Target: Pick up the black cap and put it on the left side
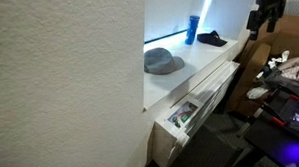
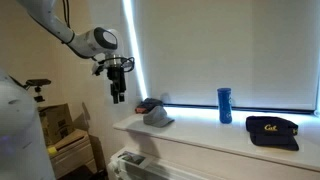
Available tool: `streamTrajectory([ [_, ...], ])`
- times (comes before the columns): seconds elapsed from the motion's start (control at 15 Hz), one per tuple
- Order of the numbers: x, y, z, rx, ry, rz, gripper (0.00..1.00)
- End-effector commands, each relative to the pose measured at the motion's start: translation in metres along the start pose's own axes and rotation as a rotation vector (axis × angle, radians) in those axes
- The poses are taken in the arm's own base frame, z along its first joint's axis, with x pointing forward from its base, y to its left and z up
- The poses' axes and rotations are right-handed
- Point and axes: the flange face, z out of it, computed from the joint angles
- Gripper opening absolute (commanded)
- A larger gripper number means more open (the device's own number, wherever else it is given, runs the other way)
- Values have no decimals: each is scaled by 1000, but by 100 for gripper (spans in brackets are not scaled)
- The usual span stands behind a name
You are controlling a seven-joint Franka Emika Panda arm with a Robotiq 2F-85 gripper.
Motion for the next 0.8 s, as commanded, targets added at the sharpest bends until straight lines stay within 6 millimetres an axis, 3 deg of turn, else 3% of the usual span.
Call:
streamTrajectory([
  [0.0,0,0,0,0,-1,0,100],
  [0.2,0,0,0,0,-1,0,100],
  [0.33,0,1,-5,70,97,109,100],
  [0.4,-45,-40,8,102,109,153,100],
  [0.53,-66,-65,5,203,113,245,100],
  [0.73,-133,-119,7,328,121,364,100],
])
